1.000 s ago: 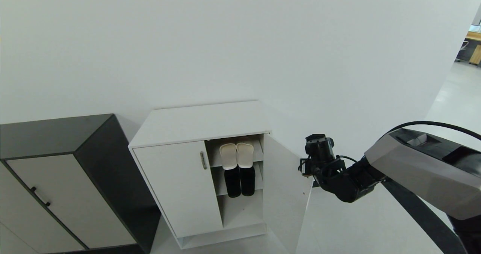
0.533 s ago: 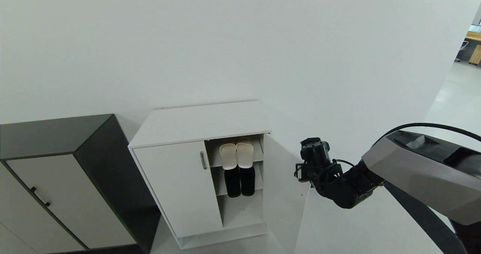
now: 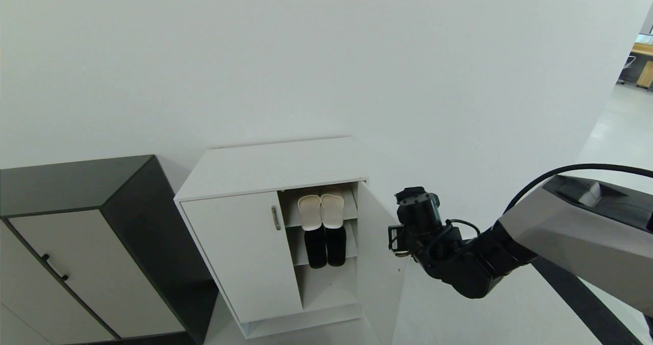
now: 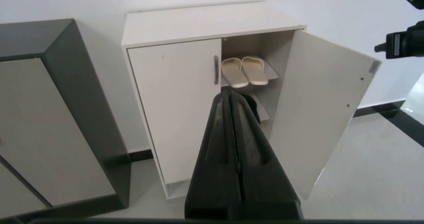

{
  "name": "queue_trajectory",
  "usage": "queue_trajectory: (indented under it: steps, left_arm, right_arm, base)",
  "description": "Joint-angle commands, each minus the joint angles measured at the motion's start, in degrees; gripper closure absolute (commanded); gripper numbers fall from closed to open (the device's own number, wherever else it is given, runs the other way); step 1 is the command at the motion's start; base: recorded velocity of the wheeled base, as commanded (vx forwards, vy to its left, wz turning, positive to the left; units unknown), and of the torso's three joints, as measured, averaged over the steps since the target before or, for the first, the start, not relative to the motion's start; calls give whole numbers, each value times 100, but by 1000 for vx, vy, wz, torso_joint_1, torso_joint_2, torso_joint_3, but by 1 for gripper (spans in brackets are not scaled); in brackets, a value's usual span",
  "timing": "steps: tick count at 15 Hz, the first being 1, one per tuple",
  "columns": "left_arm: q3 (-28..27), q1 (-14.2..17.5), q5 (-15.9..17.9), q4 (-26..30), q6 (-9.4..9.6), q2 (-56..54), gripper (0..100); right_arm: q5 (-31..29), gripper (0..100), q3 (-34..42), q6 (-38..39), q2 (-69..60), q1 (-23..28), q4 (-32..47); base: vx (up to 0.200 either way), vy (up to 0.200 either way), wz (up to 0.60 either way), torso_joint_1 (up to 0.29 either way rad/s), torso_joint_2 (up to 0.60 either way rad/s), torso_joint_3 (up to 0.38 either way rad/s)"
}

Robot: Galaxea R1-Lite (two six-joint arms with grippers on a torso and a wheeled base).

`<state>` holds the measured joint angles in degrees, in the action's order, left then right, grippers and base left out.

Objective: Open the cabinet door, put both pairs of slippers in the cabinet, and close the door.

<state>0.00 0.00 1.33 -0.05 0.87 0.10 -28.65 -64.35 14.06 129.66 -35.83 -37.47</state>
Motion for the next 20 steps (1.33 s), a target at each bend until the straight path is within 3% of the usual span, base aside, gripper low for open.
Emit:
queue_trajectory:
  steps: [1,10,20]
  left_arm:
    - [0,0,-1,5,1,-1,100]
    - [0,0,-10,-4,-7,-1,100]
    - [0,0,-10,-4,-7,-1,100]
  right_arm:
    - [-9,100,-235,1,226,278,-6]
    - [0,100,-394,-26,578,357,3]
    - [-44,100,19,264,200,-583,-49]
  base:
    - [0,0,0,0,0,0]
    - [0,0,0,0,0,0]
    - [0,0,0,0,0,0]
